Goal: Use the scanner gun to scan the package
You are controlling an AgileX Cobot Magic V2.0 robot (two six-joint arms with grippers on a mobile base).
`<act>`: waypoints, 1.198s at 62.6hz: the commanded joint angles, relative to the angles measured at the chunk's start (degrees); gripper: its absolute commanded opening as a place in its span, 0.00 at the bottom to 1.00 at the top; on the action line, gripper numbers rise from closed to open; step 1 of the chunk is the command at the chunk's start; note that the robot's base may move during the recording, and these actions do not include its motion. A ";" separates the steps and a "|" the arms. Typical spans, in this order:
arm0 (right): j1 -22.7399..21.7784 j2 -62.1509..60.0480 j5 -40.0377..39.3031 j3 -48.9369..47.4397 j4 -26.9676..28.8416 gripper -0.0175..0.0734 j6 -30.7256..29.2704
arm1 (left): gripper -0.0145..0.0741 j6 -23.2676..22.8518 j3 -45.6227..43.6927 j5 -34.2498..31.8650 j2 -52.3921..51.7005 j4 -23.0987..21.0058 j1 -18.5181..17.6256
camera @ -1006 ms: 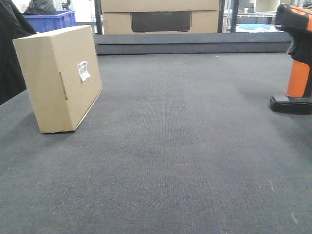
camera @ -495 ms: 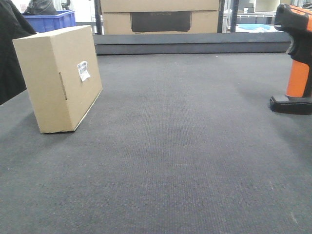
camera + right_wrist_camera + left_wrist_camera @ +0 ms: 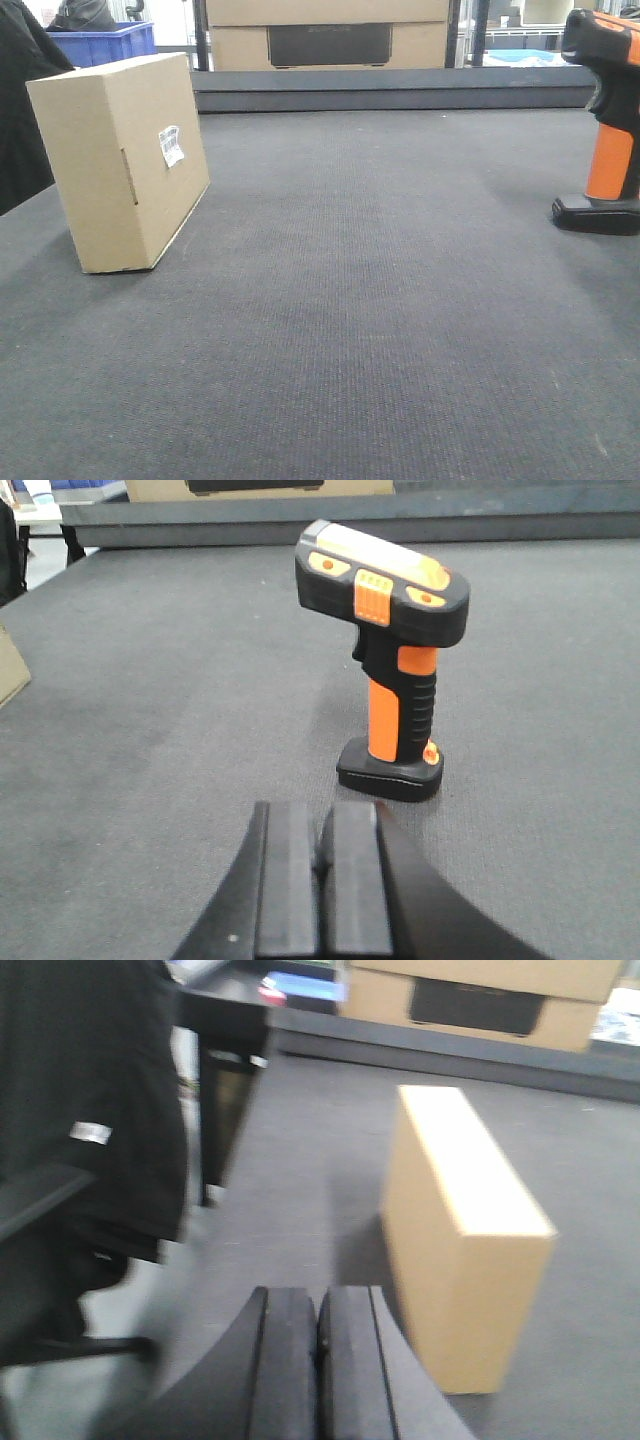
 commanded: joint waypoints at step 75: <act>-7.24 -15.76 -10.26 14.13 -3.25 0.01 0.09 | 0.04 0.13 0.31 0.54 -13.18 2.14 0.11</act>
